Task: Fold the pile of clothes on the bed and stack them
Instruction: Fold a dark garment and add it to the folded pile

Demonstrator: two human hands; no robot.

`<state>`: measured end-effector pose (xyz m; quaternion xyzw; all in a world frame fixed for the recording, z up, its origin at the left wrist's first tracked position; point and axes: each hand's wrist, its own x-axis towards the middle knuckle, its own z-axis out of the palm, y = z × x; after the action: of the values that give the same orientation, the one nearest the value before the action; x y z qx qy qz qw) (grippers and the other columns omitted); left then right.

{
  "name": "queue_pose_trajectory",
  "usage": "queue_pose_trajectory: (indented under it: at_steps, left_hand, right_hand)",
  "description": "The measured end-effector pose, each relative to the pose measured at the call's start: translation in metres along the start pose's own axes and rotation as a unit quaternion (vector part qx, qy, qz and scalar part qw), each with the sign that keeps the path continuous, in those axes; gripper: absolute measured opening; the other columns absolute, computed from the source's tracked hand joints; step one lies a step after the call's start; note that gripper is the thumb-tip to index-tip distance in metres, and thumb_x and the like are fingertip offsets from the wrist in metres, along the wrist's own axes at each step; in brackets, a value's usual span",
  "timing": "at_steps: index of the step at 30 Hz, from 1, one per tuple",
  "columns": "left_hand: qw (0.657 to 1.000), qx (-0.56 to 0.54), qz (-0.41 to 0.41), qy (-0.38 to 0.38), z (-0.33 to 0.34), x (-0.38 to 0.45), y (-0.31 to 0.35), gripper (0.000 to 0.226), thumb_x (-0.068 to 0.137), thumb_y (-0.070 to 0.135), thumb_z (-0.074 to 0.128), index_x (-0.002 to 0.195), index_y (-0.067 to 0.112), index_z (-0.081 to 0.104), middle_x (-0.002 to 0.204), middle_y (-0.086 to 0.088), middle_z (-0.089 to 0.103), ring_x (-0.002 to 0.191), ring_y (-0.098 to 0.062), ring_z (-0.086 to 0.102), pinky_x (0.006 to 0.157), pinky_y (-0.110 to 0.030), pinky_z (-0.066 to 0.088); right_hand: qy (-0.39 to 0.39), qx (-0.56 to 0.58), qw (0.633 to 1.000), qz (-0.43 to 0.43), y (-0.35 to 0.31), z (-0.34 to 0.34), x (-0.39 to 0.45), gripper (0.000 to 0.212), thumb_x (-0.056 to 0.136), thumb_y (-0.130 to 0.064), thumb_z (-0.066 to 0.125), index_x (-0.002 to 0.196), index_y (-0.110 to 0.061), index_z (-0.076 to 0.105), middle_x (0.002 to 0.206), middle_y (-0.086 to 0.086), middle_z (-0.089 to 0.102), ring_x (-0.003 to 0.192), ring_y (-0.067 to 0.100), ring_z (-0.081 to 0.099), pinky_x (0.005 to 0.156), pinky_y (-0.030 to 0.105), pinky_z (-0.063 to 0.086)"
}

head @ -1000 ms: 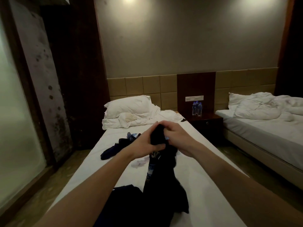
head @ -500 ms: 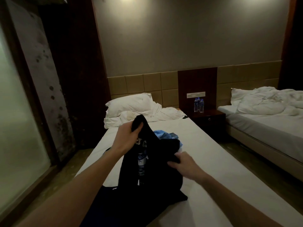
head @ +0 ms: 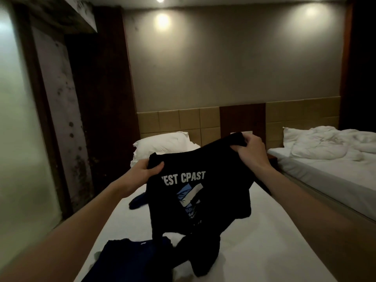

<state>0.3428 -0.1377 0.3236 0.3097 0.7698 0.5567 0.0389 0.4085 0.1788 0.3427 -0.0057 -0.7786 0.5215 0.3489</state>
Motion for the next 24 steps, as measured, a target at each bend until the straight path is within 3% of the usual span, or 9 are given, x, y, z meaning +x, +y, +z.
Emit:
queue_pose_trajectory:
  at_steps: [2,5,8,13,18,21,24]
  left_hand:
    - [0.999,0.047,0.006,-0.027,-0.003,-0.008,0.014,0.034,0.092,0.026,0.064,0.120,0.006,0.064,0.112,-0.011,0.073,0.106,-0.027,0.070,0.097,-0.043,0.054]
    - [0.984,0.153,0.010,-0.086,-0.003,-0.023,0.042,0.041,0.083,0.026,0.074,0.116,0.003,0.065,0.111,-0.012,0.072,0.105,-0.024,0.069,0.096,-0.041,0.054]
    - [0.967,0.222,0.013,-0.126,0.001,-0.037,0.066,0.032,0.087,0.013,0.073,0.118,0.010,0.067,0.114,-0.005,0.071,0.109,-0.017,0.067,0.097,-0.034,0.054]
    - [0.995,0.072,0.056,-0.034,0.006,-0.067,0.094,0.026,0.089,0.008,0.061,0.113,0.012,0.069,0.109,-0.004,0.074,0.107,-0.018,0.068,0.093,-0.029,0.053]
    - [0.990,-0.113,0.075,0.024,0.006,-0.079,0.108,0.032,0.089,0.004,0.054,0.118,0.014,0.063,0.102,-0.011,0.074,0.087,-0.022,0.073,0.067,-0.027,0.060]
    - [0.990,-0.109,0.091,0.021,0.006,-0.076,0.113,0.039,0.076,0.013,0.070,0.114,0.018,0.064,0.104,-0.013,0.072,0.082,-0.022,0.073,0.064,-0.029,0.061]
    - [0.994,-0.073,0.084,-0.004,-0.002,-0.064,0.106,0.079,0.042,0.039,0.097,0.111,0.013,0.068,0.099,-0.011,0.075,0.080,-0.022,0.073,0.064,-0.028,0.060]
  right_hand:
    - [0.009,-0.016,0.999,-0.036,-0.017,-0.011,-0.008,0.015,0.092,-0.010,0.065,0.105,-0.017,0.069,0.096,-0.005,0.068,0.091,0.004,0.061,0.070,0.018,0.044]
    - [0.012,-0.021,0.997,-0.067,-0.039,-0.026,-0.018,0.016,0.090,-0.009,0.064,0.089,-0.024,0.068,0.089,-0.004,0.069,0.091,0.013,0.065,0.078,0.032,0.052]
    - [0.028,-0.010,0.996,-0.088,-0.063,-0.043,-0.030,0.022,0.086,-0.009,0.064,0.079,-0.029,0.067,0.081,-0.007,0.069,0.085,0.013,0.067,0.081,0.040,0.054]
    - [0.051,0.027,0.993,-0.100,-0.099,-0.080,-0.049,0.017,0.080,-0.009,0.069,0.080,-0.026,0.073,0.084,-0.003,0.073,0.086,0.018,0.070,0.082,0.038,0.055]
    - [0.044,0.019,0.995,-0.088,-0.115,-0.104,-0.062,0.019,0.077,-0.004,0.072,0.076,-0.023,0.071,0.083,-0.001,0.071,0.084,0.018,0.066,0.081,0.035,0.051]
    - [0.056,0.020,0.995,-0.074,-0.110,-0.106,-0.061,0.020,0.074,-0.003,0.068,0.067,-0.021,0.071,0.070,-0.003,0.069,0.073,0.016,0.063,0.070,0.030,0.047]
    - [0.055,0.002,0.997,-0.060,-0.096,-0.102,-0.055,0.019,0.073,-0.005,0.068,0.065,-0.022,0.072,0.063,-0.007,0.068,0.068,0.015,0.063,0.067,0.028,0.046]
